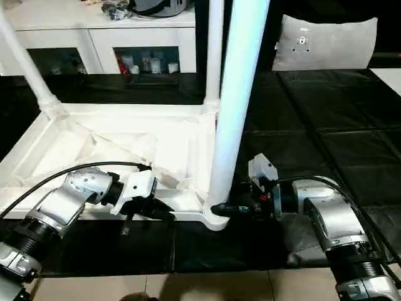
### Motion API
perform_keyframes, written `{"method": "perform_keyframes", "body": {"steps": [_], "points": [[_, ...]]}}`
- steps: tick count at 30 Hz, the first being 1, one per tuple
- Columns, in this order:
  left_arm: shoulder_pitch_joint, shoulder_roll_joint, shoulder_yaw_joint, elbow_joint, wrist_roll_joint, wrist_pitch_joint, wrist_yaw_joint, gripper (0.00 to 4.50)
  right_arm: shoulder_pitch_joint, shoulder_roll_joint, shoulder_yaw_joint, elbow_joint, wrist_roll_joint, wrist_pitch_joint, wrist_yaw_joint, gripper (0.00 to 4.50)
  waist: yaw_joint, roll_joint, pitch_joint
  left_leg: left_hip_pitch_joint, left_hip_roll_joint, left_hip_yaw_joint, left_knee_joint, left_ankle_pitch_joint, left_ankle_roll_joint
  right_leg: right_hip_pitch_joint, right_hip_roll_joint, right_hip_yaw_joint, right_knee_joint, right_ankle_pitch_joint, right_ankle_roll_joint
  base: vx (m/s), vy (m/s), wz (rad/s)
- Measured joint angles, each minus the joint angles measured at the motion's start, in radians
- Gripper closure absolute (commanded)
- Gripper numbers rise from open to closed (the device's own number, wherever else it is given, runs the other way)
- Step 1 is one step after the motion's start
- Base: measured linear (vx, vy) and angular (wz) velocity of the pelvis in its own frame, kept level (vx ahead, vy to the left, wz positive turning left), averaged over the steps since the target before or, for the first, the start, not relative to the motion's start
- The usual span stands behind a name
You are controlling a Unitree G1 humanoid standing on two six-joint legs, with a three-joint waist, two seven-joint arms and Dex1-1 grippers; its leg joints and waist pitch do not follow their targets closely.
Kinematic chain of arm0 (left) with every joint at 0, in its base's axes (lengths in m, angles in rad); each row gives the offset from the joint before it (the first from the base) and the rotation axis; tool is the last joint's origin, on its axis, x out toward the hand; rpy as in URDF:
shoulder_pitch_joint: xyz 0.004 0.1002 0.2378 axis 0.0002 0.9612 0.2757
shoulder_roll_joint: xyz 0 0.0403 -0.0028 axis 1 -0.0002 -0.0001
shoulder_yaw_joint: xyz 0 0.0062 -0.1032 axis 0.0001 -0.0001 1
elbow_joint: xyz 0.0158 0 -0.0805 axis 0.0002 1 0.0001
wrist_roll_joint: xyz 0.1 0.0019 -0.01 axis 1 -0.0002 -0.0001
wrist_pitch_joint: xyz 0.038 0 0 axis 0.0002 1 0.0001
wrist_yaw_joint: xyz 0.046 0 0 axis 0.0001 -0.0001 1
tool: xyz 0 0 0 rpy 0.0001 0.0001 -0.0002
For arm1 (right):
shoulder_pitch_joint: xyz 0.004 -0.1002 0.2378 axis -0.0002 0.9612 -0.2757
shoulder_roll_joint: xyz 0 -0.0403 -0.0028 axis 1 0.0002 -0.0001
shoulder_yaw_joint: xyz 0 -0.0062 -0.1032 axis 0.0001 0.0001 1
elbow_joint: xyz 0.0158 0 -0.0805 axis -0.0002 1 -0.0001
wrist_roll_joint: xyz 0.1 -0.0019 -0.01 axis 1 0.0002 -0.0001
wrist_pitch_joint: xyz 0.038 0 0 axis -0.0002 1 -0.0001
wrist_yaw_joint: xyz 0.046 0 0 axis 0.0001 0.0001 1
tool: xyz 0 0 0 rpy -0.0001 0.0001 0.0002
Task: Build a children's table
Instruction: Rotate leg to tighten
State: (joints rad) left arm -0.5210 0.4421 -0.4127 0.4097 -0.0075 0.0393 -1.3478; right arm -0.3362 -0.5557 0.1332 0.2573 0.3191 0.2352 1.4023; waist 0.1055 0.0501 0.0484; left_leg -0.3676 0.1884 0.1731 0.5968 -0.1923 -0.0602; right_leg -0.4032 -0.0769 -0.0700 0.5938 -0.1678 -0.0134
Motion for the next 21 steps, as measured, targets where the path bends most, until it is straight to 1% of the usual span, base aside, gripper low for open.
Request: {"method": "perform_keyframes", "body": {"steps": [6,8,9,12,16,17,18,19,21], "points": [[0.003,-0.001,0.001,-0.004,-0.010,0.017,-0.001,4.50,0.006,-0.003,-0.001,-0.012,0.003,0.021,0.000,2.55,0.004,-0.003,-0.001,0.000,0.000,0.000,0.000,0.000,0.000,0.000,0.000,0.000,0.001,0.000,0.000,0.000,0.000,0.00],[0.014,-0.007,0.014,-0.019,-0.017,0.052,0.013,4.50,0.010,0.028,-0.008,-0.023,0.004,0.052,-0.039,2.56,0.002,-0.005,-0.001,0.001,0.001,0.000,0.000,0.000,0.000,0.000,0.000,0.000,0.002,0.000,0.000,0.000,0.000,0.00],[0.018,-0.008,0.025,-0.021,-0.016,0.073,0.031,4.50,0.010,0.044,-0.014,-0.025,0.001,0.066,-0.079,2.56,-0.002,-0.005,-0.001,0.001,0.001,0.000,0.000,0.001,-0.001,0.000,0.000,0.000,0.003,0.000,0.000,0.000,0.000,0.00],[0.019,-0.032,0.061,-0.022,-0.004,0.160,0.118,4.50,0.006,0.112,-0.038,-0.019,-0.024,0.090,-0.232,2.56,-0.020,-0.007,-0.001,0.002,0.001,0.001,0.000,0.002,-0.003,0.001,0.000,0.000,0.003,-0.002,0.004,0.000,0.000,0.00],[0.011,-0.108,0.094,-0.025,0.016,0.280,0.274,4.50,-0.044,0.224,-0.085,0.031,-0.079,0.124,-0.492,2.57,-0.066,-0.011,0.000,0.003,0.000,0.001,0.002,0.003,-0.004,0.001,0.000,0.000,0.000,-0.003,0.005,0.000,0.000,0.00],[0.011,-0.130,0.102,-0.027,0.019,0.304,0.307,4.50,-0.055,0.241,-0.091,0.040,-0.087,0.129,-0.539,2.57,-0.074,-0.012,0.000,0.003,0.000,0.001,0.002,0.003,-0.004,0.001,0.000,0.000,0.000,-0.003,0.005,0.000,0.000,0.00],[0.011,-0.151,0.107,-0.032,0.024,0.328,0.341,4.50,-0.063,0.258,-0.099,0.045,-0.098,0.136,-0.588,2.57,-0.078,-0.014,-0.001,0.003,0.000,0.001,0.002,0.003,-0.004,0.001,0.000,0.000,0.000,-0.003,0.005,0.000,0.000,0.00],[0.010,-0.191,0.123,-0.034,0.032,0.366,0.403,4.50,-0.080,0.299,-0.118,0.062,-0.112,0.150,-0.674,2.57,-0.082,-0.017,-0.001,0.003,0.000,0.001,0.002,0.003,-0.004,0.001,0.000,0.000,0.000,-0.003,0.005,0.000,0.000,0.00],[0.000,-0.229,0.129,-0.033,0.046,0.403,0.472,4.50,-0.105,0.339,-0.129,0.081,-0.130,0.165,-0.777,2.57,-0.084,-0.020,-0.002,0.004,0.000,0.000,0.001,0.003,-0.004,0.001,0.000,0.000,0.000,-0.003,0.005,0.000,0.000,0.00]]}}
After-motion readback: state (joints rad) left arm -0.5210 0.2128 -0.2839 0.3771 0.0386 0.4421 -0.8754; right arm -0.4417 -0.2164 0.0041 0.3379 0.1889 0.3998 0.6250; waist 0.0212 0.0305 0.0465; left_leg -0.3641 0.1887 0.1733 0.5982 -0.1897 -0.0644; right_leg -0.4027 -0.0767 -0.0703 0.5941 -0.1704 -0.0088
